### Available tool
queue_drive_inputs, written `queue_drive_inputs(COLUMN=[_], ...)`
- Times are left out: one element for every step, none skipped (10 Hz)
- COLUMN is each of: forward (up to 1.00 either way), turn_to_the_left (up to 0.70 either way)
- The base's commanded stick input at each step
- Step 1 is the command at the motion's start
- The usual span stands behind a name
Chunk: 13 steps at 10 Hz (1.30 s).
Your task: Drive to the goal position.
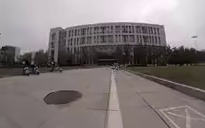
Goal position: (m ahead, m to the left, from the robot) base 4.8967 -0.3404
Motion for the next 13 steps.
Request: queue_drive_inputs(forward=[0.7, 0.7, 0.7, 0.7, 0.7, 0.7, 0.7, 0.7, 0.7, 0.7, 0.7, 0.7, 0.7], turn_to_the_left=[0.0, 0.0, 0.0, 0.0, 0.0, 0.0, 0.0, 0.0, 0.0, 0.0, 0.0, 0.0, 0.0])
